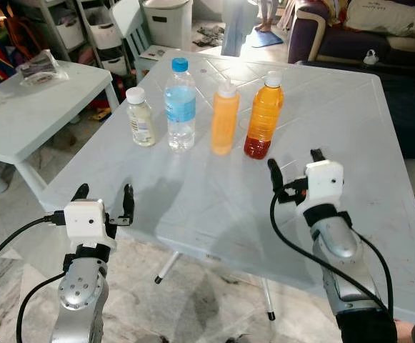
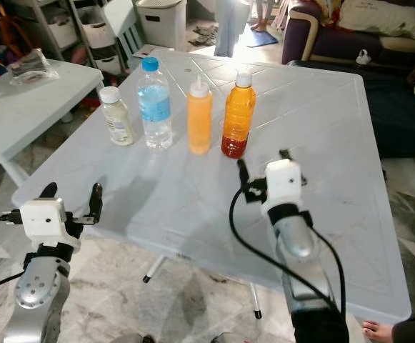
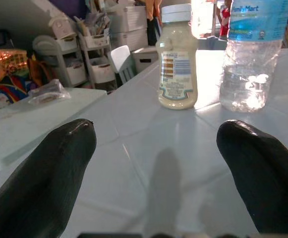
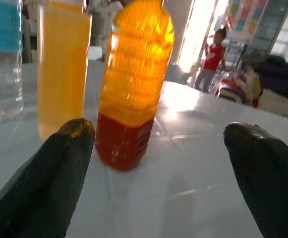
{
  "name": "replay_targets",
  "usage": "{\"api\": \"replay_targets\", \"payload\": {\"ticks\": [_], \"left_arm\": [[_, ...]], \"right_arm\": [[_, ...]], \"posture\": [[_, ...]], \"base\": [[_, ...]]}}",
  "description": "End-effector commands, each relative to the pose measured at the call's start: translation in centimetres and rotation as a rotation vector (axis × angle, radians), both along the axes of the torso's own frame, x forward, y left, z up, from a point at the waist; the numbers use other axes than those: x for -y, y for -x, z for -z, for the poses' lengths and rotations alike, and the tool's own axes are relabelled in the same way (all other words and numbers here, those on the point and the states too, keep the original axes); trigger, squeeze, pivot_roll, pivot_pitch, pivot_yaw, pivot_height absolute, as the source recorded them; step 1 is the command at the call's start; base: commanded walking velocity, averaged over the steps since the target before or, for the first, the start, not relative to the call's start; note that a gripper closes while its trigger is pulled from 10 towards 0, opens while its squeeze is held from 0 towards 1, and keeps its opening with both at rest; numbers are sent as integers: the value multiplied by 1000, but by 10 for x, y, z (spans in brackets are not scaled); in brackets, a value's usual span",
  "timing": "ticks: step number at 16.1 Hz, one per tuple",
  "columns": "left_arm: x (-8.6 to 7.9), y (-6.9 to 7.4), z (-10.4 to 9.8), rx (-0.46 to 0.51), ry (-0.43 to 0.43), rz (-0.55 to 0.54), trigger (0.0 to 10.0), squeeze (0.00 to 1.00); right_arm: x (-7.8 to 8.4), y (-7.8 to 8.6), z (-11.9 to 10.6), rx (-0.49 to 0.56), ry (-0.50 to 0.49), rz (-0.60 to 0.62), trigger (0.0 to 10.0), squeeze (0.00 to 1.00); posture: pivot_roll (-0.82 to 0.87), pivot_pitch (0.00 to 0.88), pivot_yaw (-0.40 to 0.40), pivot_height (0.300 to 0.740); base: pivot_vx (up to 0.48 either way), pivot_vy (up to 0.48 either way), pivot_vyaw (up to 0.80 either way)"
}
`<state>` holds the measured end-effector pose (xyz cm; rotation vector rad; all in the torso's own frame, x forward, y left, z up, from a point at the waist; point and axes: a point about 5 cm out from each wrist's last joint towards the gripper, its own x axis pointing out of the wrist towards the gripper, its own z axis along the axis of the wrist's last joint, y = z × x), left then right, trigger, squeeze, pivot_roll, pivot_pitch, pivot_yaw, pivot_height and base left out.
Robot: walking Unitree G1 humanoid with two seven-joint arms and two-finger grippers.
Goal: Restocking fridge
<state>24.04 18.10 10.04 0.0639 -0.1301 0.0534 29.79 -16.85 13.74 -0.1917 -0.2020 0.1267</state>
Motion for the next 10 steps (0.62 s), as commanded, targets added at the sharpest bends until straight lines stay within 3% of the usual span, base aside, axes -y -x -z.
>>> {"api": "replay_targets", "payload": {"ticks": [1, 5, 10], "left_arm": [[-1, 2, 0, -5, -5, -7, 10000, 0], [2, 4, -1, -11, -4, 6, 10000, 0], [0, 10, -3, -20, -18, 21, 10000, 0]], "right_arm": [[3, -4, -6, 23, -6, 12, 10000, 0], [6, -20, -20, 54, 16, -23, 10000, 0], [12, -45, -61, 148, 1, -22, 10000, 0]], "posture": [[-62, 105, 25, 740], [-52, 127, 35, 740], [-18, 153, 57, 740]], "base": [[0, 0, 0], [0, 0, 0], [0, 0, 0]]}}
